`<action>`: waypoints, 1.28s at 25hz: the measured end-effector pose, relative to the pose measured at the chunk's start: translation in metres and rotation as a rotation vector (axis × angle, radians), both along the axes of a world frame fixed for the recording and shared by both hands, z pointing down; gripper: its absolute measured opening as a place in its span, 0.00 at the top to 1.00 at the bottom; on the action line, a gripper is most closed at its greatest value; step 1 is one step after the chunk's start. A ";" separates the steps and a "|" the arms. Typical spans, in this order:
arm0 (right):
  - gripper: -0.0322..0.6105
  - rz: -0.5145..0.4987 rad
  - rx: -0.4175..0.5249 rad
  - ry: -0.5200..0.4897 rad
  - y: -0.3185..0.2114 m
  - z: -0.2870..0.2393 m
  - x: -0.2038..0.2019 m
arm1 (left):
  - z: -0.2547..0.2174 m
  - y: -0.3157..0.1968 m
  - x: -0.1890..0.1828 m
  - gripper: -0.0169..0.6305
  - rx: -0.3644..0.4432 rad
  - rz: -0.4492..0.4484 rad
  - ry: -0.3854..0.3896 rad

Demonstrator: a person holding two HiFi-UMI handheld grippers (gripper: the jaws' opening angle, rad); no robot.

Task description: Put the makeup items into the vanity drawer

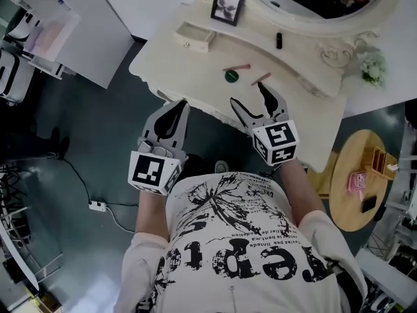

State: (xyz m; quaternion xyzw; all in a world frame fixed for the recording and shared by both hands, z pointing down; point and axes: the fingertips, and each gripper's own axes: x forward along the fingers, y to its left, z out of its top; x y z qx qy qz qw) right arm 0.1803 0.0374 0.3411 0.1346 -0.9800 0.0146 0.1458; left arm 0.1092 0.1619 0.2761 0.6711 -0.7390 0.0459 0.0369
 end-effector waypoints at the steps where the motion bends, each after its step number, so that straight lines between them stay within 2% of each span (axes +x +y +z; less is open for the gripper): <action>1: 0.40 0.011 -0.008 0.019 -0.008 0.006 -0.004 | 0.003 -0.010 -0.006 0.95 -0.005 0.011 0.003; 5: 0.40 0.053 -0.046 0.096 -0.038 0.031 -0.027 | 0.011 -0.050 -0.034 0.95 -0.016 0.078 0.009; 10: 0.42 0.146 -0.118 0.156 -0.075 0.055 -0.058 | 0.016 -0.109 -0.073 0.95 -0.051 0.212 -0.002; 16: 0.43 0.303 -0.216 0.278 -0.114 0.102 -0.089 | 0.036 -0.170 -0.126 0.95 -0.102 0.382 0.052; 18: 0.47 0.353 -0.264 0.342 -0.124 0.122 -0.095 | 0.045 -0.188 -0.139 0.95 -0.125 0.433 0.054; 22: 0.51 0.481 -0.369 0.441 -0.134 0.160 -0.095 | 0.070 -0.214 -0.149 0.95 -0.177 0.556 0.079; 26: 0.56 0.583 -0.458 0.502 -0.143 0.201 -0.096 | 0.101 -0.234 -0.158 0.95 -0.231 0.634 0.109; 32: 0.64 0.656 -0.550 0.530 -0.144 0.235 -0.104 | 0.119 -0.253 -0.164 0.95 -0.224 0.708 0.163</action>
